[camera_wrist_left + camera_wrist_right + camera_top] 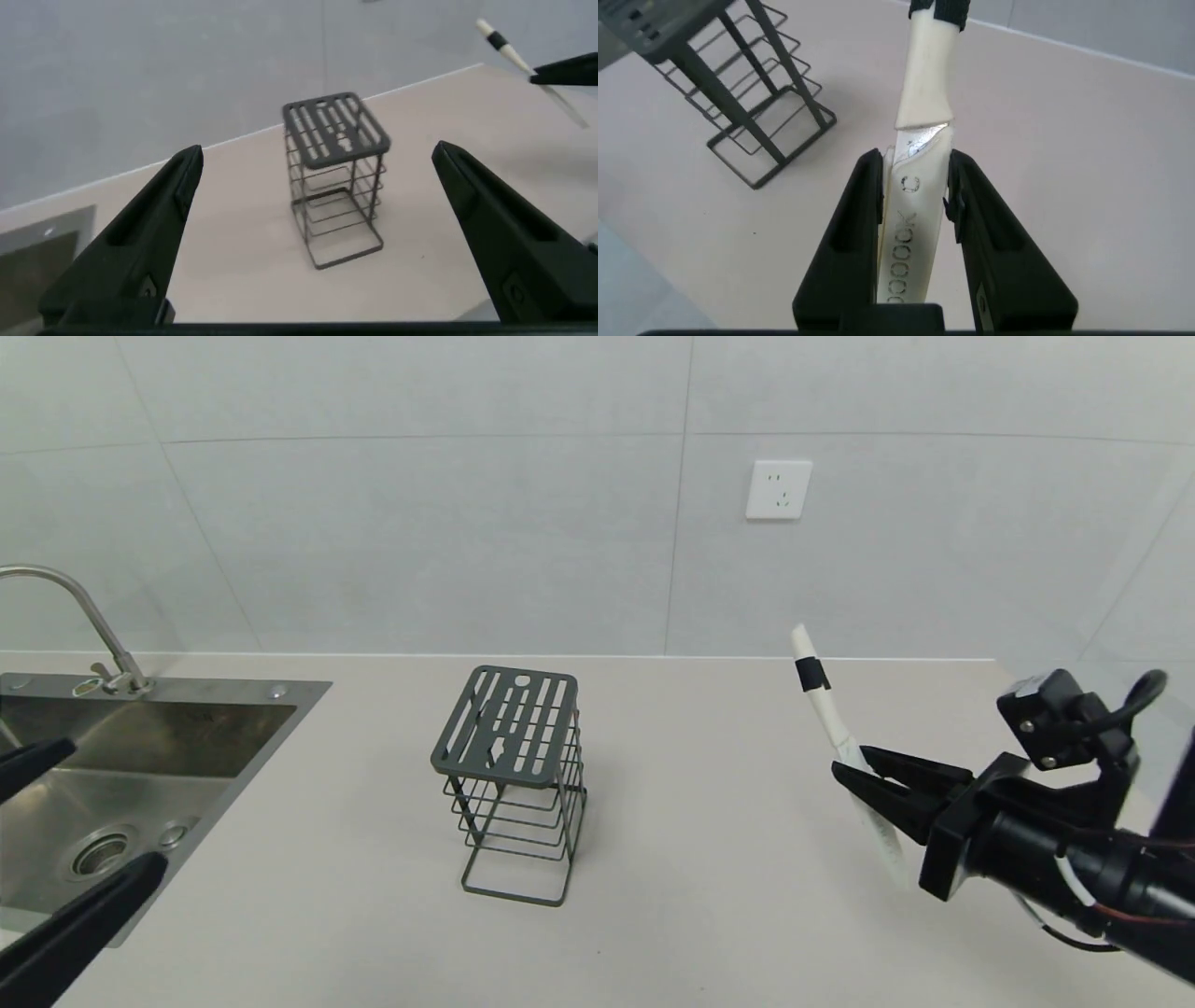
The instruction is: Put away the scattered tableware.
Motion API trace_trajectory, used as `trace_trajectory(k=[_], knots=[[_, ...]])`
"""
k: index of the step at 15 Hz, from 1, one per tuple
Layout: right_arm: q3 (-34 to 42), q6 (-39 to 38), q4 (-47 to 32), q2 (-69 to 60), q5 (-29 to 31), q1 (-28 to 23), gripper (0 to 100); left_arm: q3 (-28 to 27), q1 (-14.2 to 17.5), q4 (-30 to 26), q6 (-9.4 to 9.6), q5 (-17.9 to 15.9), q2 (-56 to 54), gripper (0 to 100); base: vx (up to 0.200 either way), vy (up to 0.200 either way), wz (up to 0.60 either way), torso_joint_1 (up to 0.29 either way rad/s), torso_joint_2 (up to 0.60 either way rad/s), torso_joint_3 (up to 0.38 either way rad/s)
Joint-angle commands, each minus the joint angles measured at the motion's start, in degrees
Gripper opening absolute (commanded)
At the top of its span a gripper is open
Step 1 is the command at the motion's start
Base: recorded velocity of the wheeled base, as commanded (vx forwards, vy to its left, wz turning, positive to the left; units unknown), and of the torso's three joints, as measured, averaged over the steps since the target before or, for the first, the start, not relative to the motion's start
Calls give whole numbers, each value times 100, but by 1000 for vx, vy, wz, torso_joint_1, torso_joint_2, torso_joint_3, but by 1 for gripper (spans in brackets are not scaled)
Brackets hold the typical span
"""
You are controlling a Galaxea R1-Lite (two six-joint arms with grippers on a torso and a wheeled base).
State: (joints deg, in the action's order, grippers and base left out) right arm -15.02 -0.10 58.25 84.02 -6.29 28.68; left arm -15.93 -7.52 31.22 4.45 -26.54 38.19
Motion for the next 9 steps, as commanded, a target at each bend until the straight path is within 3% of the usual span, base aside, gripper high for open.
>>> trace_trajectory(k=[1,4,7,9], knots=[[43,-17,64,-254,-74,-21,0,-6,-382,903,-32,-572,1445,100,0,0,0,0,0,0],[140,-17,249,-254,-259,-12,0,20,-390,1519,-14,-1196,2043,100,0,0,0,0,0,0],[368,27,635,-237,-549,181,0,2,-487,2644,21,-2189,2869,100,0,0,0,0,0,0],[386,45,741,-237,-663,260,0,-33,-645,3232,21,-2400,3300,100,0,0,0,0,0,0]])
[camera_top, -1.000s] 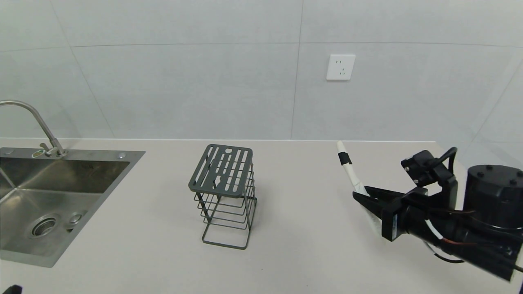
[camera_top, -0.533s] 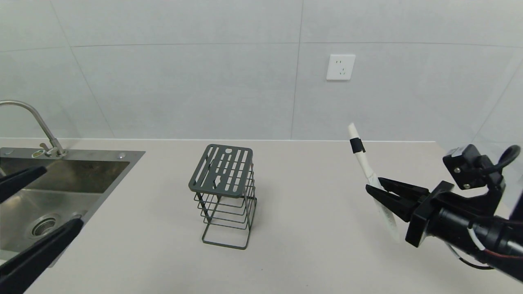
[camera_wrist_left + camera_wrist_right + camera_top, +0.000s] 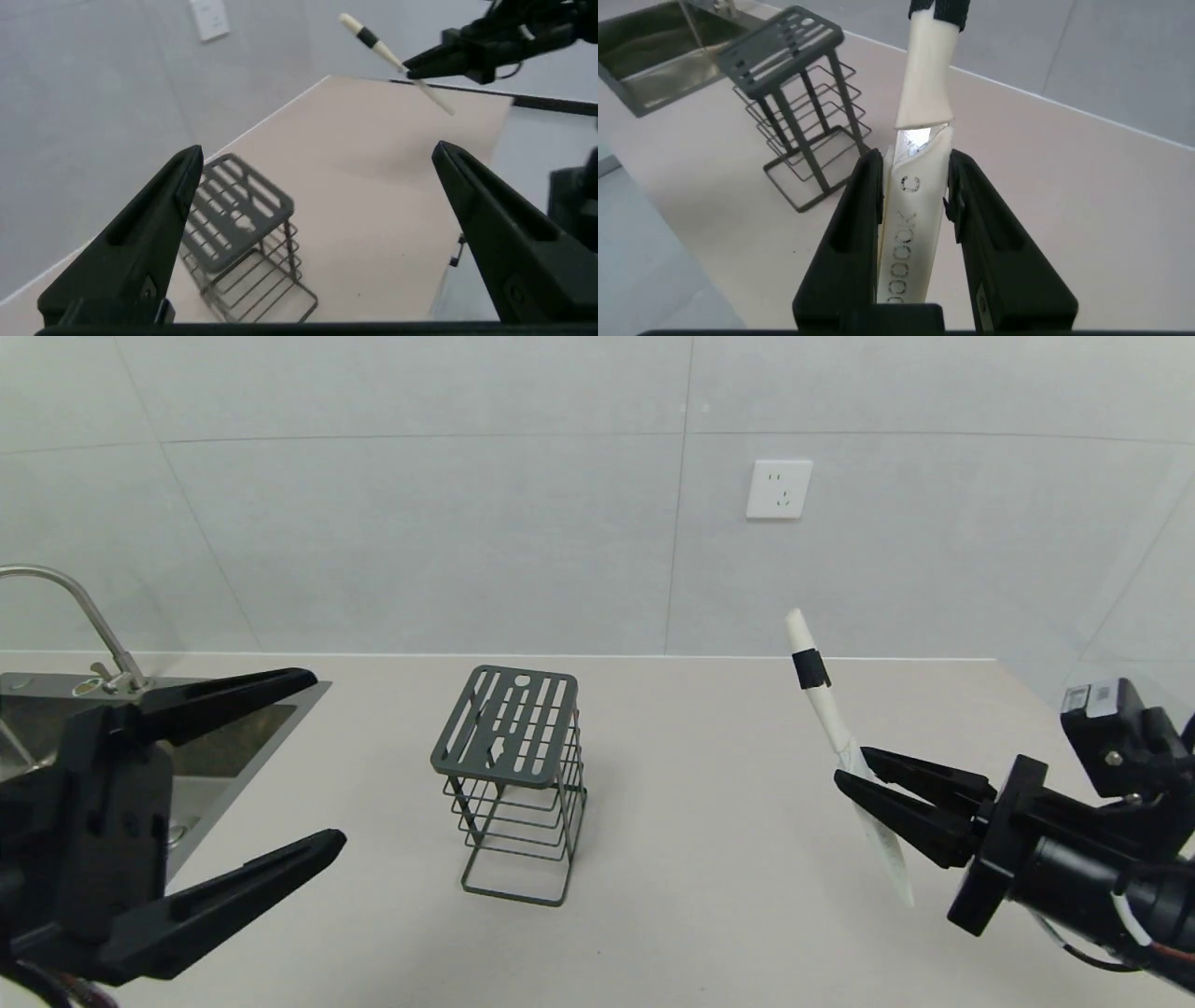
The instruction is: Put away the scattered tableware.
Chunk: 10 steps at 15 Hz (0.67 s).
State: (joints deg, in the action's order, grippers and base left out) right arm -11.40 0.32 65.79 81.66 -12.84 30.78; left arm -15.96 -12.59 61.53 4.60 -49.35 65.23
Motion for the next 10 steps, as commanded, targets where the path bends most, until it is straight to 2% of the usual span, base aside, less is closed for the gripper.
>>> trace_trajectory(k=[1,2,4,6,10], knots=[[32,30,144,-1,-52,95,0,-30,-428,703,-20,-128,912,100,0,0,0,0,0,0],[41,30,311,16,-193,130,0,-30,-586,949,-29,-128,1088,100,0,0,0,0,0,0],[296,153,1348,394,-474,121,0,-57,-956,1529,-29,-128,1615,100,0,0,0,0,0,0],[454,232,1753,570,-711,200,0,-153,-1087,2030,-38,-128,2055,100,0,0,0,0,0,0],[384,469,1770,579,-914,464,0,-206,-1395,2513,-46,-128,2477,100,0,0,0,0,0,0]])
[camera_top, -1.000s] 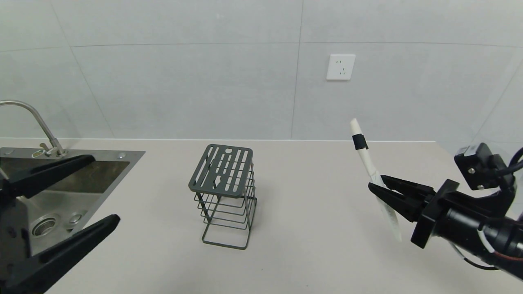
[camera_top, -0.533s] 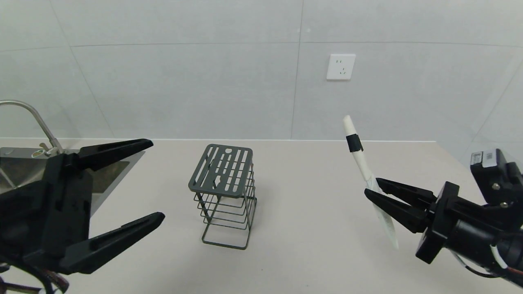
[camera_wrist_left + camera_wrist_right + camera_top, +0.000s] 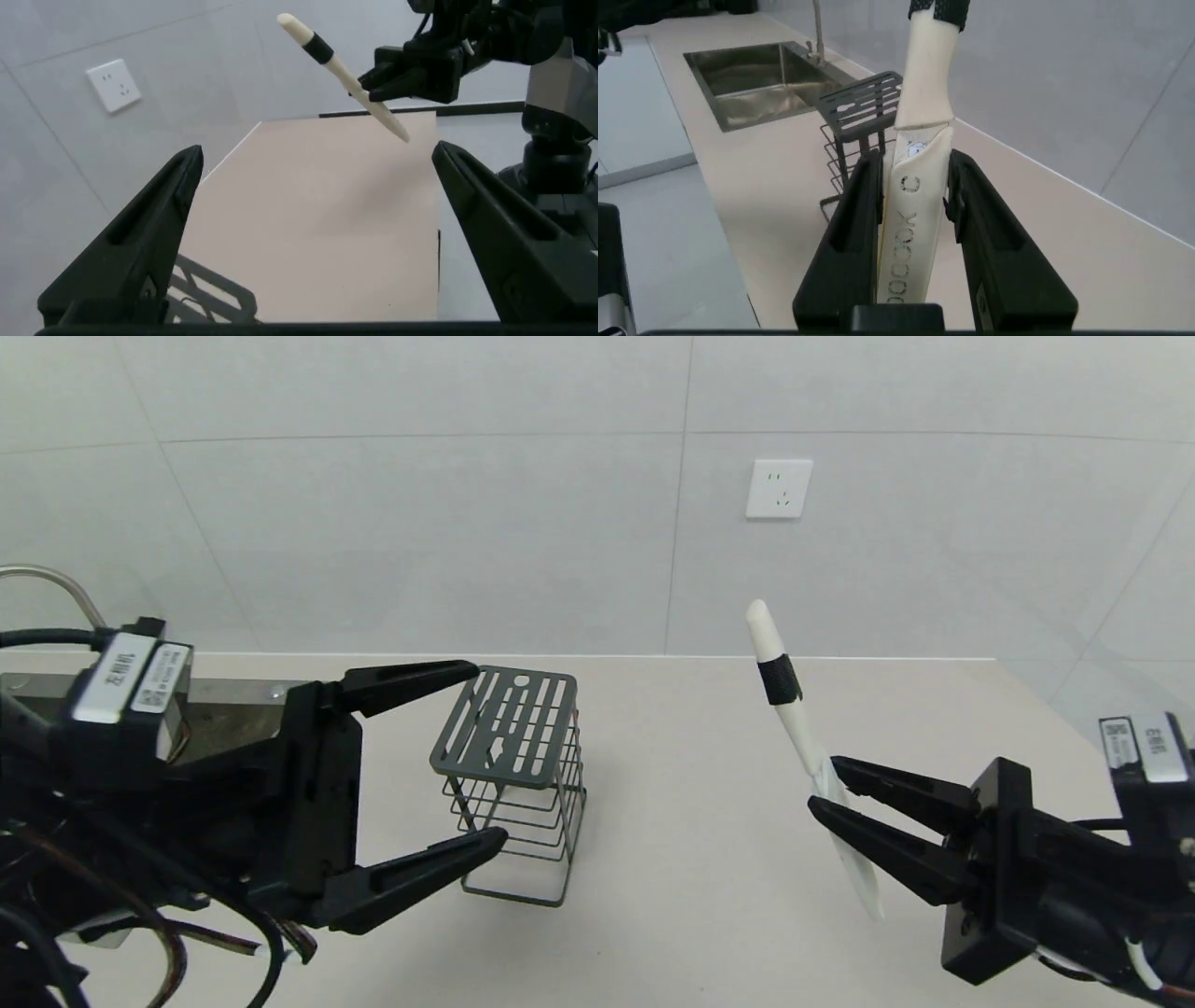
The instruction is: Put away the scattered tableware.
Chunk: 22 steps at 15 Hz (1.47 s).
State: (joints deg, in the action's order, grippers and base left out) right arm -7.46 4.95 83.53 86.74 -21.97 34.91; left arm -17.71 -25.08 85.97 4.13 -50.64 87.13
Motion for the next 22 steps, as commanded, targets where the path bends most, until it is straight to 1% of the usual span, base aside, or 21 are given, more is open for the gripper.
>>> trace_trajectory(k=[1,2,5,6,7,8,9,10,11,14,16,19,20,21,22], knots=[[-10,24,5,72,-44,51,0,-48,-191,87,0,1,296,100,0,0,0,0,0,0],[-1,50,14,54,-159,59,0,-92,-270,113,-9,1,331,100,0,0,0,0,0,0],[-19,164,32,-69,-229,226,0,-505,-700,122,-220,1,551,100,0,0,0,0,0,0],[-63,164,32,-104,-238,226,0,-778,-867,131,-325,1,753,100,0,0,0,0,0,0],[-115,173,32,-122,-238,235,0,-1006,-982,183,-361,1,982,100,0,0,0,0,0,0],[-177,173,32,-148,-238,262,0,-1199,-1096,342,-440,1,1263,100,0,0,0,0,0,0],[-177,173,32,-192,-238,262,0,-1331,-1245,403,-598,1,1527,100,0,0,0,0,0,0],[-168,173,32,-227,-238,262,0,-1489,-1412,403,-677,1,1711,100,0,0,0,0,0,0],[-177,173,32,-306,-238,270,0,-1656,-1588,403,-677,1,1843,100,0,0,0,0,0,0],[-168,173,67,-473,-335,305,0,-2184,-1808,403,-730,1,2203,100,0,0,0,0,0,0],[-115,173,67,-509,-352,305,0,-2404,-1931,403,-879,10,2265,100,0,0,0,0,0,0],[-54,173,67,-535,-396,314,0,-2711,-2071,403,-1354,72,2230,100,0,0,0,0,0,0],[17,182,76,-535,-449,323,0,-2843,-2098,403,-1582,177,2221,100,0,0,0,0,0,0],[34,182,76,-553,-449,358,0,-2957,-2098,403,-1740,283,2230,100,0,0,0,0,0,0],[43,182,76,-553,-449,367,0,-3071,-2142,403,-1872,309,2247,100,0,0,0,0,0,0]])
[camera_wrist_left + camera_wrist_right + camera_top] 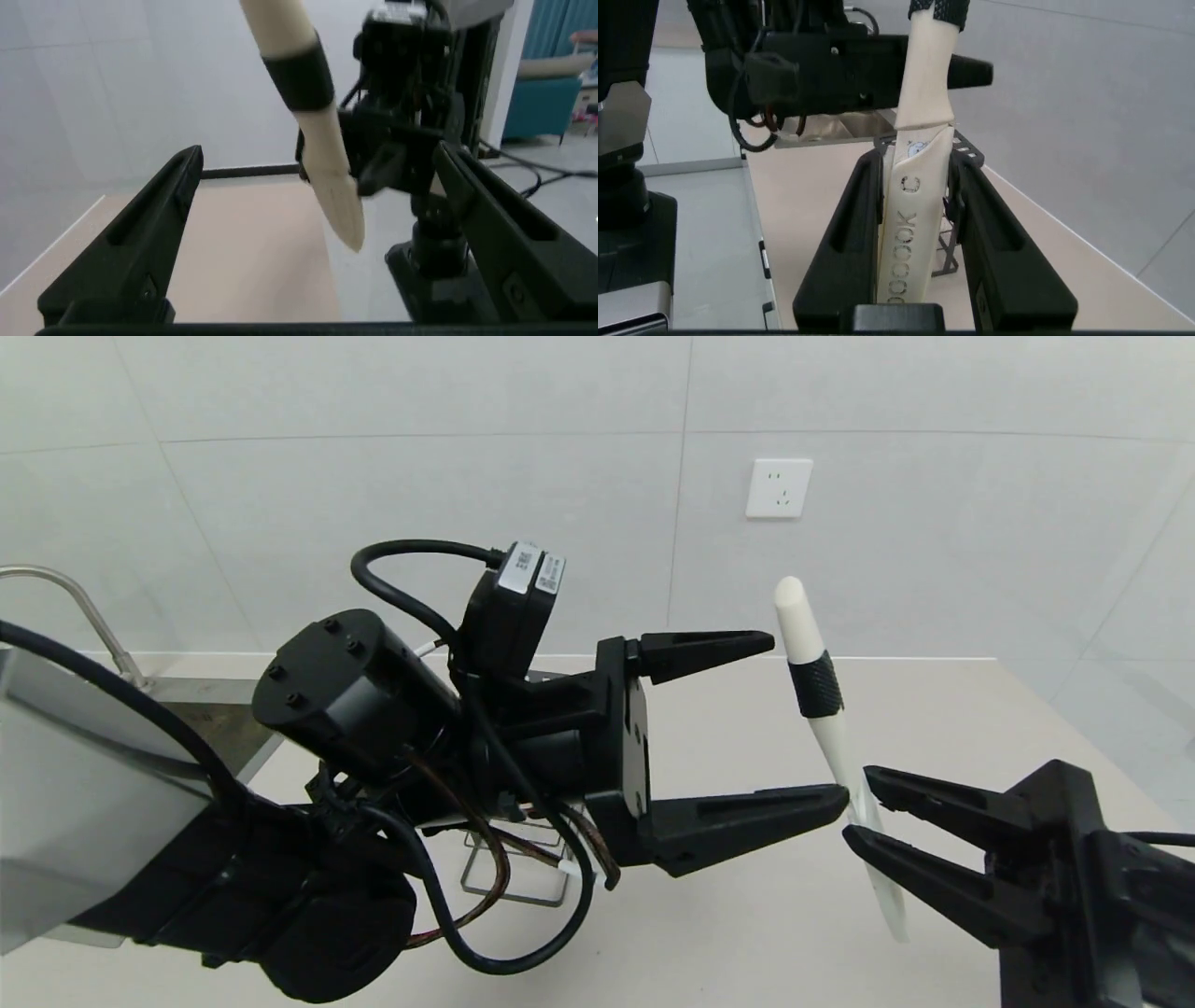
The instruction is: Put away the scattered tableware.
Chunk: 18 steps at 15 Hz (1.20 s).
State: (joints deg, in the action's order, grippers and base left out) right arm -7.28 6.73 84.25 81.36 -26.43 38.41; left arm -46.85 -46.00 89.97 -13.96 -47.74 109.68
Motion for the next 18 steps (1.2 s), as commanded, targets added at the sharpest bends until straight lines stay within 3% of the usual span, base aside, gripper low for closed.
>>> trace_trajectory(k=[1,2,6,10,18], knots=[[25,4,4,-15,-3,17,0,-202,-94,3,-142,37,-8,100,0,0,0,0,0,0],[16,4,4,-24,-3,17,0,-246,-208,3,-283,72,-17,100,0,0,0,0,0,0],[7,13,21,-138,6,17,0,-545,-419,3,-467,309,194,100,0,0,0,0,0,0],[7,13,21,-235,6,8,0,-1063,-621,3,-476,652,502,100,0,0,0,0,0,0],[42,13,21,-331,6,-194,0,-1054,-621,3,-467,678,449,100,0,0,0,0,0,0]])
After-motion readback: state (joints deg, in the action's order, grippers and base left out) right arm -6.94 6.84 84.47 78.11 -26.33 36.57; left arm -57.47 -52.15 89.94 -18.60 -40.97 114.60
